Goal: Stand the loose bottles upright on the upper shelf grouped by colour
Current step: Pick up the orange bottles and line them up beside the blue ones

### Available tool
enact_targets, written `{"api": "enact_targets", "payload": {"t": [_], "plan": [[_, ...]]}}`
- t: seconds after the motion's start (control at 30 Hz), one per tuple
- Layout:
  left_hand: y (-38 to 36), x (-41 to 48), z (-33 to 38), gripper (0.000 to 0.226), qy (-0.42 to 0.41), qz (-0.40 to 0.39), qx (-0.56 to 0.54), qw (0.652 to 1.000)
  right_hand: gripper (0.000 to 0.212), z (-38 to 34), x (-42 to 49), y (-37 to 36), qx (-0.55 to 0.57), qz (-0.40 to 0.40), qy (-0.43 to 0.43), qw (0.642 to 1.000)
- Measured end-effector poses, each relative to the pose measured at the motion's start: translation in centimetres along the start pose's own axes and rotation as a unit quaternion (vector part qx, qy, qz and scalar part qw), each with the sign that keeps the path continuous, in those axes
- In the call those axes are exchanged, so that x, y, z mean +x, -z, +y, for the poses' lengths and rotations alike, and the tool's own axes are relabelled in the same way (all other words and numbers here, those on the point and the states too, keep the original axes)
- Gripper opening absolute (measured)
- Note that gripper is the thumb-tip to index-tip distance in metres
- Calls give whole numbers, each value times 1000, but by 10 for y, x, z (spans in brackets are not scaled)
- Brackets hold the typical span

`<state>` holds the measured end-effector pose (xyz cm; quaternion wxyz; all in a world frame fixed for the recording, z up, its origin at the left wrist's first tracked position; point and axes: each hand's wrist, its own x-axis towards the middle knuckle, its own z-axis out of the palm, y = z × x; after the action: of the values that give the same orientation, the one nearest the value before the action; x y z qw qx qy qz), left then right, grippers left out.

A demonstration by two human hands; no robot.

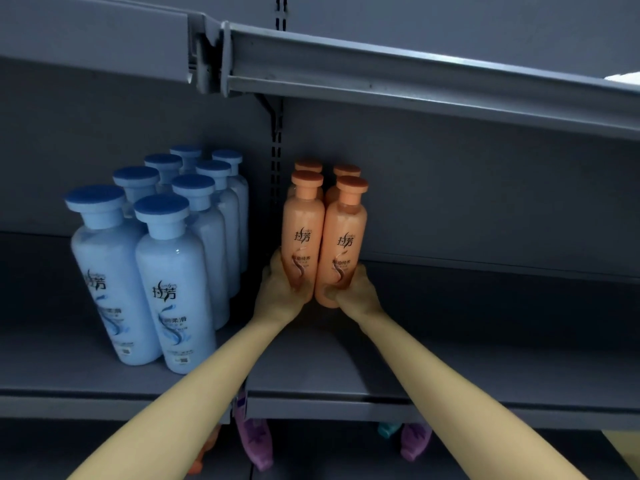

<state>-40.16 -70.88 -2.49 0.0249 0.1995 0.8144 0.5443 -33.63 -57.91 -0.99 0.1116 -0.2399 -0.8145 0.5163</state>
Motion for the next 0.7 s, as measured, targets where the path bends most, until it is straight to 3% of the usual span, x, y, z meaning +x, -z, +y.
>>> {"api": "enact_targets", "payload": {"t": [0.2, 0.33, 0.5, 0.7], "plan": [[9, -21, -2, 56, 6, -25, 118, 993, 62, 1, -13, -4, -148, 17, 12, 989], [13, -34, -3, 49, 0, -64, 201, 977, 50, 4, -28, -3, -259, 9, 26, 966], [15, -54, 4, 50, -23, -90, 309, 947, 53, 6, -54, -7, -345, -17, 19, 938], [17, -76, 12, 46, -54, -98, 362, 926, 56, 3, -78, -13, -384, -54, 43, 921]]}}
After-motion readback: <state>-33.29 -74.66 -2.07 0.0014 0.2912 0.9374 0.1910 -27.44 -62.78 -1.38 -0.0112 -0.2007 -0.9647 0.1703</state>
